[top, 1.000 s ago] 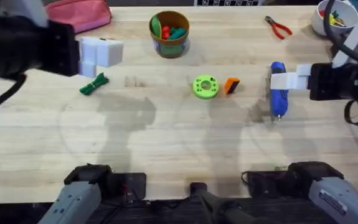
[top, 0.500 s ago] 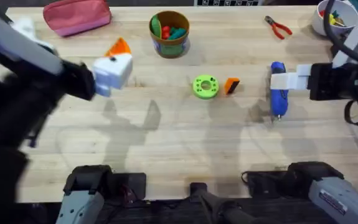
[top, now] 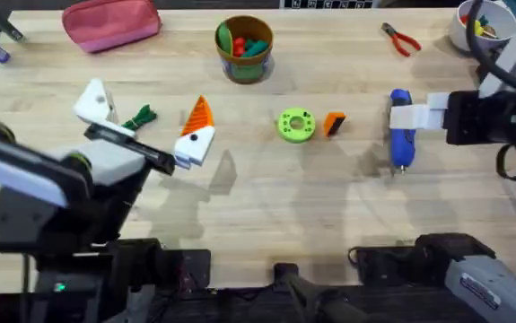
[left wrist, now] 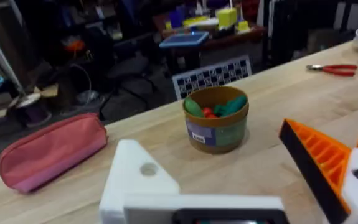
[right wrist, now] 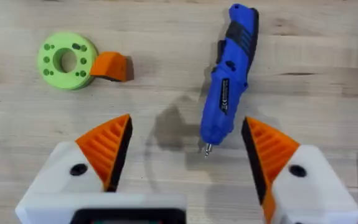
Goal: Pick up the gripper from the table and insert it into the empty holder that is missing its gripper. Then pick up a screw, insert it into the mounting hole, and use the screwdriver to tighten it. Finally, clean up the table by picking up the vegetable and placing it into the bucket.
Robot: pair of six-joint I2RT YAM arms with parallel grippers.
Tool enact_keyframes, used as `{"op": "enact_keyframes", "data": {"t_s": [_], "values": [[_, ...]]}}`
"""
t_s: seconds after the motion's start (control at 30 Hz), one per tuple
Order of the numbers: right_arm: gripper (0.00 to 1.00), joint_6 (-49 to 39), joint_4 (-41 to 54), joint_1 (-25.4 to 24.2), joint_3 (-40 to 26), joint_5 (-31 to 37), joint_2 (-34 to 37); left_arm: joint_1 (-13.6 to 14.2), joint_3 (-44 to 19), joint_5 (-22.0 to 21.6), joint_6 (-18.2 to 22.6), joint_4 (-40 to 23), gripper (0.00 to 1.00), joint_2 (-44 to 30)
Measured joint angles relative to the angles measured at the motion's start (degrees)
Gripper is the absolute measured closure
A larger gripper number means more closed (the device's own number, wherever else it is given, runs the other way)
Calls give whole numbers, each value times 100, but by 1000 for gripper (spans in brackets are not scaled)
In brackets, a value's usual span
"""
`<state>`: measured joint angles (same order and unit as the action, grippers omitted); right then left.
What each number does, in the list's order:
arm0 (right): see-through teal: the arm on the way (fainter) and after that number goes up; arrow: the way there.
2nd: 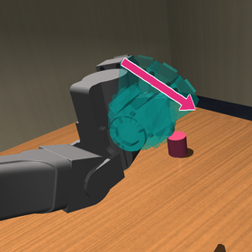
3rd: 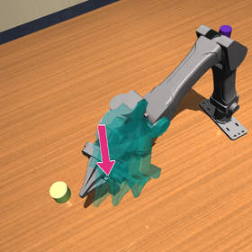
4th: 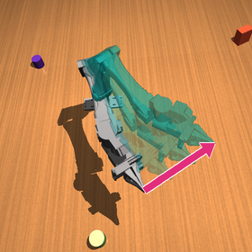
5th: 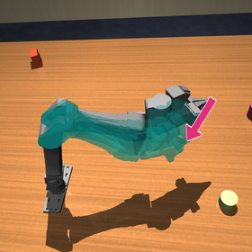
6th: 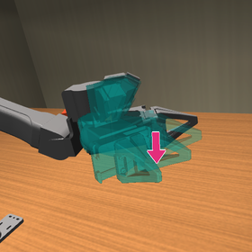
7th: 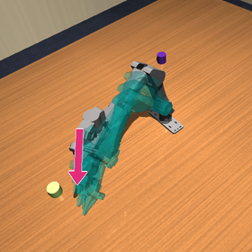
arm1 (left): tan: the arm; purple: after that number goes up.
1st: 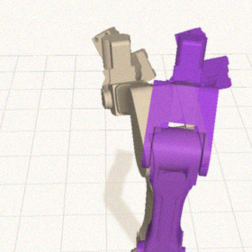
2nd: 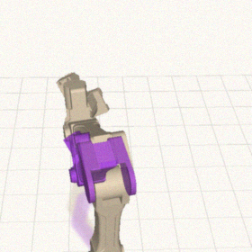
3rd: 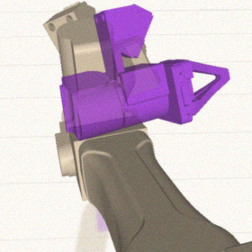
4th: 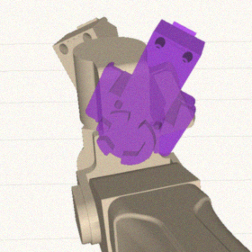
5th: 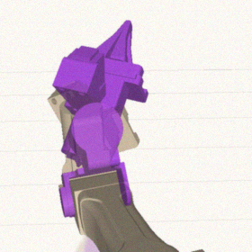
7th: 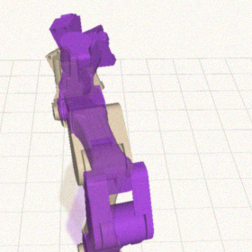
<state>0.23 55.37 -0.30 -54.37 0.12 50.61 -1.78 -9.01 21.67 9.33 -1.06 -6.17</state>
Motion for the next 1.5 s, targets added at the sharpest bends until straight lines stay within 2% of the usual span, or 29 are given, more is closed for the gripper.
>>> {"op": "enact_keyframes", "data": {"t_s": [0.13, 0.23, 0.5, 0.73, 0.9, 1.23, 1.43, 1.5], "values": [[8, 0, 0, 0, 0, 0, 0, 0, 591, 15, -156, 610, 14, 553], [7, 0, 0, 0, 0, 0, 0, 9, 823, 17, -289, 900, 15, 586], [8, 0, 0, 0, 0, 0, 2, 101, 865, 20, -575, 1389, 15, 586], [8, 0, 0, 0, -1, 0, 2, 101, 865, 173, -1368, 1526, 16, 586], [8, 0, 0, 0, -2, 0, 2, 101, 865, 877, -1635, 1491, 16, 588], [8, 0, 0, 0, 0, 0, 1, 101, 865, 3010, -1765, 1349, 15, 586], [7, 0, 0, 0, -2, 0, 0, 101, 865, 3561, -1788, 1309, 16, 586], [8, 0, 0, 0, -1, 0, 1, 103, 865, 3604, -1798, 1006, 16, 586]]}}
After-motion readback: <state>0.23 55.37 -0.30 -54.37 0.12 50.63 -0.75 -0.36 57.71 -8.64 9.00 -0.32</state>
